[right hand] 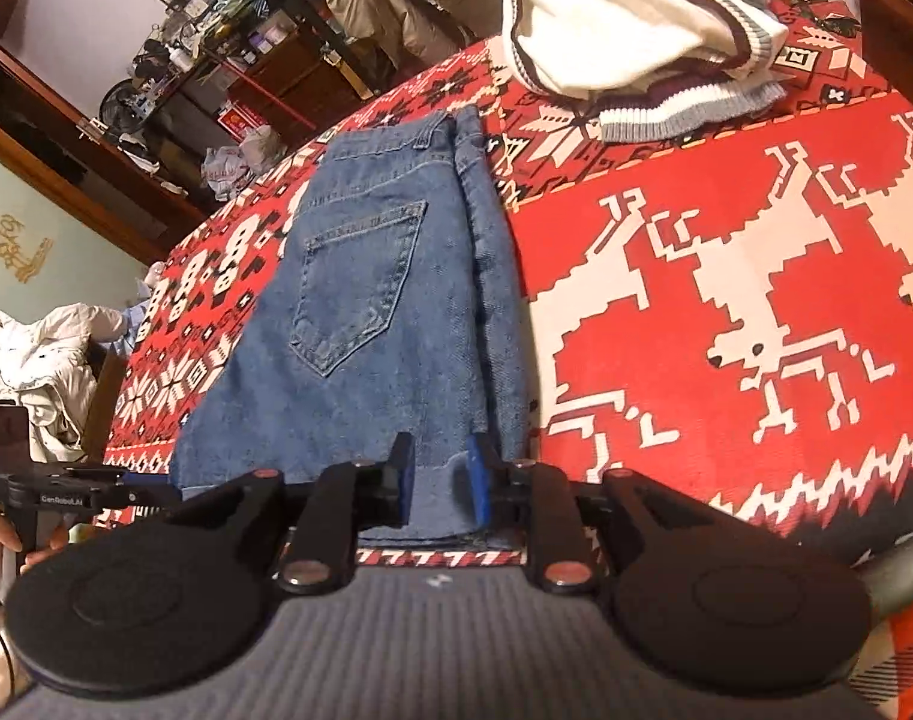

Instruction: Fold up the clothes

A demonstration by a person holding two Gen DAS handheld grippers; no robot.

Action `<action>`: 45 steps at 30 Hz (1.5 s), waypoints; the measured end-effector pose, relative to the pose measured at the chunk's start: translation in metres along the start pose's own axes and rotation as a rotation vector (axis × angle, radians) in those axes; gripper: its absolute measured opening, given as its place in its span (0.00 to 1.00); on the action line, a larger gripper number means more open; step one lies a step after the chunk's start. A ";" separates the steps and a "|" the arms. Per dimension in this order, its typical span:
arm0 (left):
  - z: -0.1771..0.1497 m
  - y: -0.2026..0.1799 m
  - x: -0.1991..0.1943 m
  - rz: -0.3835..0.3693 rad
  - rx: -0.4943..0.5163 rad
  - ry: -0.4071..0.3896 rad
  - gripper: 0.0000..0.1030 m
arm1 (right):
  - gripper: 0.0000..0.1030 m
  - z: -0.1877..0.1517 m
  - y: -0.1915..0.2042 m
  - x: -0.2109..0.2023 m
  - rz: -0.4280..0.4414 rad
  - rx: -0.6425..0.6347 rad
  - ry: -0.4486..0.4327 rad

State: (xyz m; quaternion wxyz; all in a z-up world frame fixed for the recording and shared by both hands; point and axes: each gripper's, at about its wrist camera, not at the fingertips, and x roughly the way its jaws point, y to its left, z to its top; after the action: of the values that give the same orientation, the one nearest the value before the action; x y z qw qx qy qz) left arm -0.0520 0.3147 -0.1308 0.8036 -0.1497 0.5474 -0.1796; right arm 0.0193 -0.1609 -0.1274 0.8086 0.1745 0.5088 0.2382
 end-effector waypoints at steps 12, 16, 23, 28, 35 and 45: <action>-0.004 0.026 0.006 -0.009 -0.088 0.066 0.26 | 0.22 0.004 0.000 0.010 0.041 -0.020 0.010; 0.002 0.014 0.012 0.021 -0.028 0.042 0.30 | 0.22 0.005 0.003 0.013 0.047 -0.032 0.020; 0.005 0.000 0.018 0.065 0.063 -0.006 0.18 | 0.22 0.003 0.006 0.014 0.048 -0.039 0.024; 0.011 -0.004 0.003 0.074 -0.017 0.020 0.11 | 0.23 0.003 0.004 0.014 0.048 -0.032 0.023; 0.015 -0.003 -0.021 0.052 -0.170 0.057 0.11 | 0.23 0.004 0.000 0.011 0.059 -0.017 0.011; -0.009 0.007 -0.012 0.155 -0.196 0.098 0.15 | 0.26 0.003 -0.002 0.008 0.079 -0.005 0.002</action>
State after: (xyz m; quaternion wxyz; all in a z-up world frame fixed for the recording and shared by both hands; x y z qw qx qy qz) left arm -0.0632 0.3258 -0.1269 0.7687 -0.1758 0.6110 -0.0698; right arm 0.0258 -0.1585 -0.1335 0.7986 0.1919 0.5017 0.2714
